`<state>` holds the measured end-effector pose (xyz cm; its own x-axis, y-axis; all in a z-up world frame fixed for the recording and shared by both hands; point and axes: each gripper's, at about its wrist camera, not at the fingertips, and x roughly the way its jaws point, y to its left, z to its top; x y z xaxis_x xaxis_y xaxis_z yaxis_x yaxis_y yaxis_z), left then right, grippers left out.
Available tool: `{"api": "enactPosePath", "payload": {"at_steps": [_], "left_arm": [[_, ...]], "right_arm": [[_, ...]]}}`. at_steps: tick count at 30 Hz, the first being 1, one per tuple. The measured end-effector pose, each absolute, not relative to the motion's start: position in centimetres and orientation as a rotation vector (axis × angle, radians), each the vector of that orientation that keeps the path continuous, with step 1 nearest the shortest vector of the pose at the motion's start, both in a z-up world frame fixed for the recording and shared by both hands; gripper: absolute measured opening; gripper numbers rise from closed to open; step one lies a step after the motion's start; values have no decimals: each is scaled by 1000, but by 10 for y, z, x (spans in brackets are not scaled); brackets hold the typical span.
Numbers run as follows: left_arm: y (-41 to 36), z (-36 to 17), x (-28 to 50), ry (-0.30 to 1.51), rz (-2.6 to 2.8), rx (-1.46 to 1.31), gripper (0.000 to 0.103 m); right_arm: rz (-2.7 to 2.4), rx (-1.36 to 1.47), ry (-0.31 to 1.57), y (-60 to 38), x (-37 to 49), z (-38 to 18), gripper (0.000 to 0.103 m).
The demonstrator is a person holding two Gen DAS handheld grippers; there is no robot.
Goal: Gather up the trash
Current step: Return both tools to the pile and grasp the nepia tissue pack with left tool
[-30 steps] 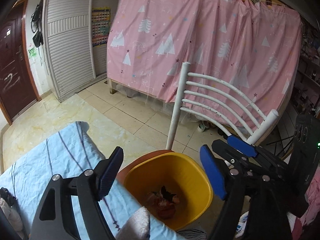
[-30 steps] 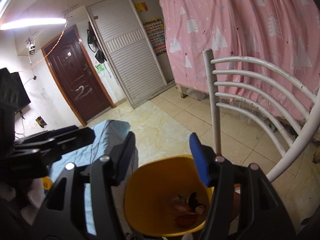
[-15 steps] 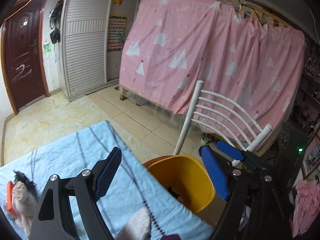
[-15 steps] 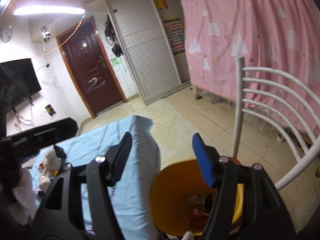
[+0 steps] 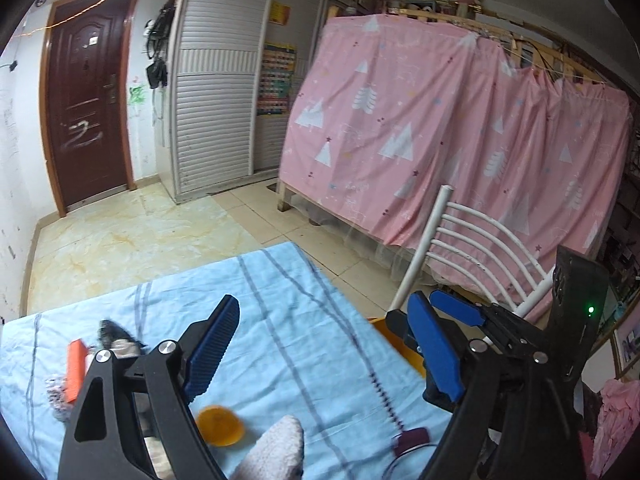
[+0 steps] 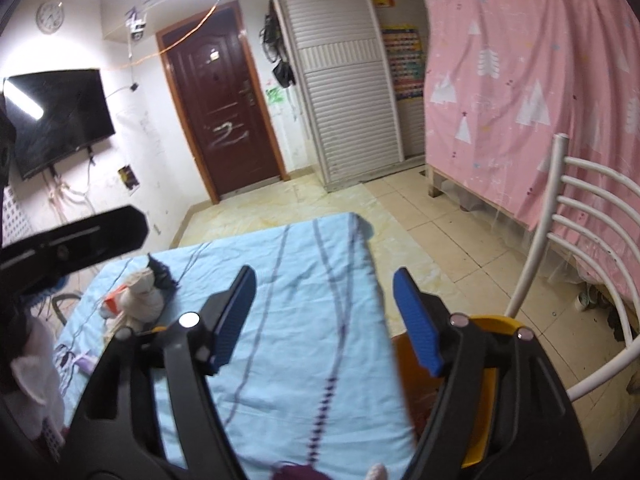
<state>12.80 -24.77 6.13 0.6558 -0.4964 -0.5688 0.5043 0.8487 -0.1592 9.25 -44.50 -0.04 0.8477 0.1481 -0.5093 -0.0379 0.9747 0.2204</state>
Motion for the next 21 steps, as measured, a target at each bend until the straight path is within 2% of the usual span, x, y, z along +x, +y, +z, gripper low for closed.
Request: {"api": "enactPosePath", "payload": {"at_steps": [8,21], "left_arm": [[-172,60,132,636,-472,7,80],[-78,43,150,678,-343,0,82]], "right_arm": [[175,141,591,-394,105,-2,74],[274,64,665,-322,113,-17,75]]}}
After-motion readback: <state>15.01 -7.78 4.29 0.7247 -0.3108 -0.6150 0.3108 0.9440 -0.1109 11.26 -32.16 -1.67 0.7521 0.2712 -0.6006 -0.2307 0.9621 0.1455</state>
